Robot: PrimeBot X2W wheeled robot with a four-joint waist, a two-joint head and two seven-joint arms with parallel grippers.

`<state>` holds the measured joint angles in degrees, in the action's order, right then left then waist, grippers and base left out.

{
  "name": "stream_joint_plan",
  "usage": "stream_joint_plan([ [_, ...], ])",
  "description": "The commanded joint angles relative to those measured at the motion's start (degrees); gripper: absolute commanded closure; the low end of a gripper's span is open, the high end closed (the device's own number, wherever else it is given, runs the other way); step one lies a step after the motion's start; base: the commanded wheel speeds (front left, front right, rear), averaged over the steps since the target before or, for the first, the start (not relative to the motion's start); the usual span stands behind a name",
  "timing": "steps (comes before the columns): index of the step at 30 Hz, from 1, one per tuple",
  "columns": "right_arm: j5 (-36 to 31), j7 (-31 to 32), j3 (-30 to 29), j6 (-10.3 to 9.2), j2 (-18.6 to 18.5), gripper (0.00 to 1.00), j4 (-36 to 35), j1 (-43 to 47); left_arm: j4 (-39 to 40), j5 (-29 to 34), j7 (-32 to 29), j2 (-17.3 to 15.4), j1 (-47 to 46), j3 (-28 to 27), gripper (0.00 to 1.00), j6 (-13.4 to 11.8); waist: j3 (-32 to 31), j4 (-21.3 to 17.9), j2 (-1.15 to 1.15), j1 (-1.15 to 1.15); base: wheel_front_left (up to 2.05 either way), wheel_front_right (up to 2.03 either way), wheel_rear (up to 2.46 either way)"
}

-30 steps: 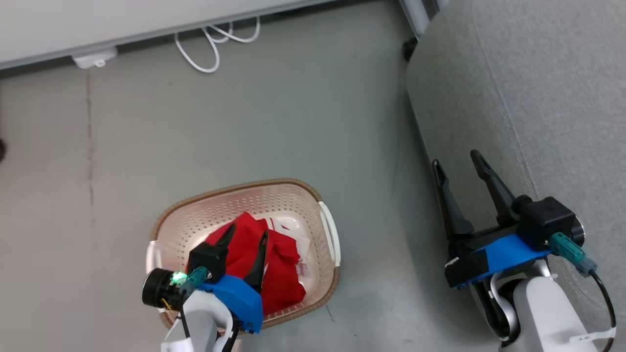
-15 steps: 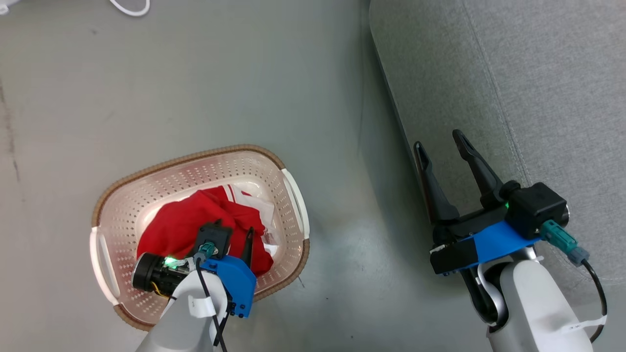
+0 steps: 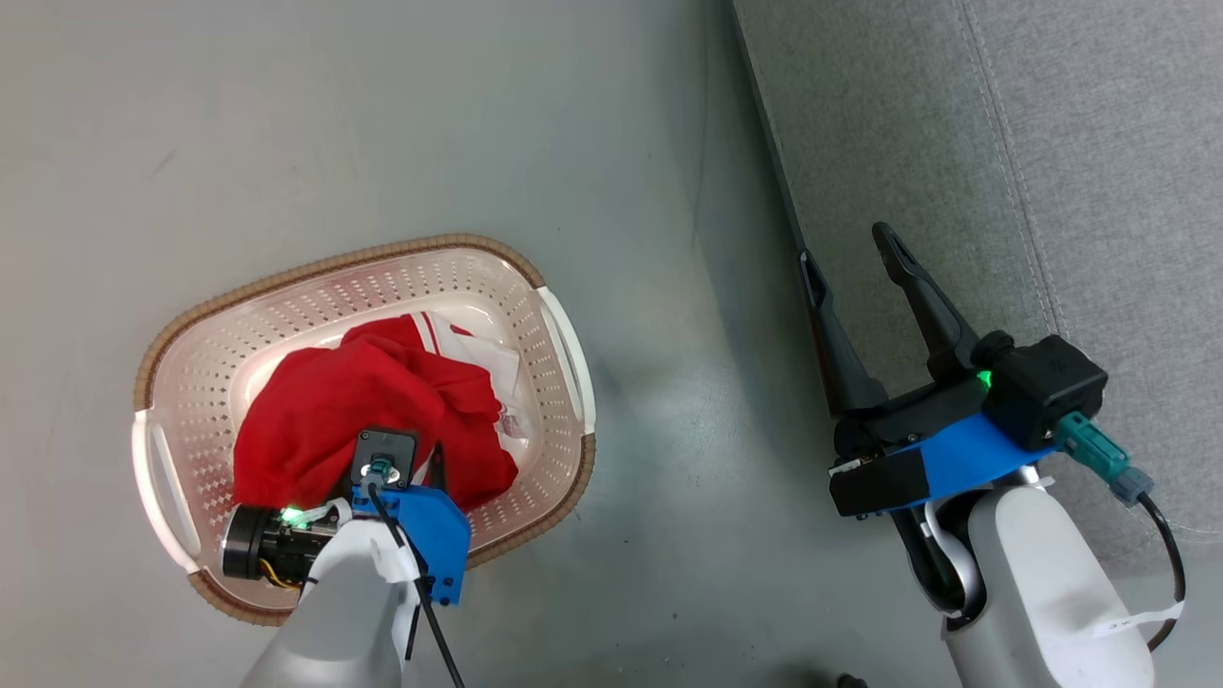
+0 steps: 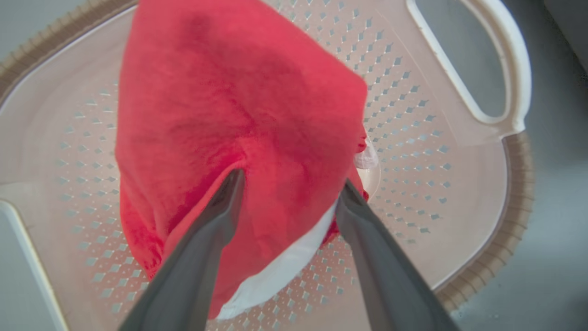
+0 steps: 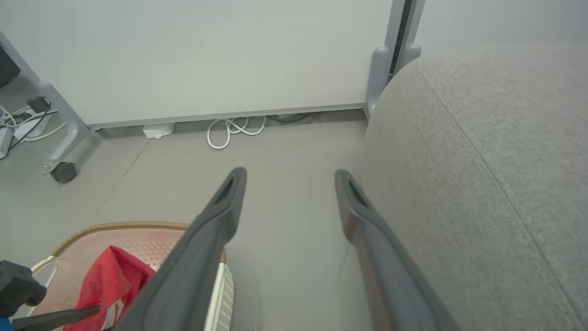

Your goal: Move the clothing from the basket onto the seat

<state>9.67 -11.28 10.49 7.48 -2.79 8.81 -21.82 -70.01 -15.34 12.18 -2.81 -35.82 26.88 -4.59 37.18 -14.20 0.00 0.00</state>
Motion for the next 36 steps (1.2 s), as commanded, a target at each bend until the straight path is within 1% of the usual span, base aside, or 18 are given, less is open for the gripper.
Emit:
stream_joint_plan([
  [1, 0.2, -0.3, -0.1, 0.03, -0.2, 0.0, -0.3, -0.9, -0.5, -0.3, 0.2, -0.2, -1.8, -0.1, 0.0, -1.0, 1.0, -0.2, 0.0, 0.0, 0.0, 0.0, 0.0],
  [6, 0.4, -0.4, 0.2, 0.03, -0.2, 0.0, -0.9, -1.4, -1.5, -0.9, 1.1, -0.7, -3.2, -0.8, 0.0, -3.2, 2.7, -0.8, 0.0, 0.0, 0.0, 0.0, 0.0],
  [9, 0.7, -0.5, 0.3, 0.03, -0.2, 0.0, -0.9, -1.5, -1.9, -1.0, 1.7, -1.0, -3.9, -0.7, 0.0, -3.6, 3.2, -1.0, 0.0, 0.0, 0.0, 0.0, 0.0],
  [10, 0.6, -0.5, 0.4, 0.03, -0.2, 0.0, -0.8, -1.4, -2.0, -1.1, 1.7, -1.1, -4.0, -0.6, 0.42, -3.6, 3.3, -1.0, 0.0, 0.0, 0.0, 0.0, 0.0],
  [11, 0.7, -0.6, 0.5, 0.03, -0.2, 0.0, -0.7, -1.4, -2.2, -1.1, 1.8, -1.1, -4.0, -0.6, 0.78, -3.7, 3.3, -1.0, 0.0, 0.0, 0.0, 0.0, 0.0],
  [12, 0.7, -0.7, 0.5, 0.03, -0.2, 0.0, -0.6, -1.4, -2.3, -1.2, 1.9, -1.1, -4.2, -0.6, 1.0, -3.6, 3.3, -1.0, 0.0, 0.0, 0.0, 0.0, 0.0],
  [26, 0.3, -0.7, 1.0, 0.03, -0.2, 0.0, 0.4, -1.7, -3.3, -2.9, 2.2, -0.7, -3.8, 0.0, 1.0, -2.0, 1.8, -0.4, 0.0, 0.0, 0.0, 0.0, 0.0],
  [31, -0.2, -0.4, 1.1, 0.03, -0.2, 0.0, 1.6, -0.3, -3.5, -3.6, 2.3, -0.4, -1.8, 0.5, 1.0, -1.5, -1.5, 0.6, 0.0, 0.0, 0.0, 0.0, 0.0],
  [36, -1.0, 0.3, 1.1, 0.03, -0.2, 0.0, 3.1, 1.0, -3.6, -4.0, 2.6, -0.2, 0.5, 1.5, 1.0, -0.5, -7.0, 2.2, 0.0, 0.0, 0.0, 0.0, 0.0],
])
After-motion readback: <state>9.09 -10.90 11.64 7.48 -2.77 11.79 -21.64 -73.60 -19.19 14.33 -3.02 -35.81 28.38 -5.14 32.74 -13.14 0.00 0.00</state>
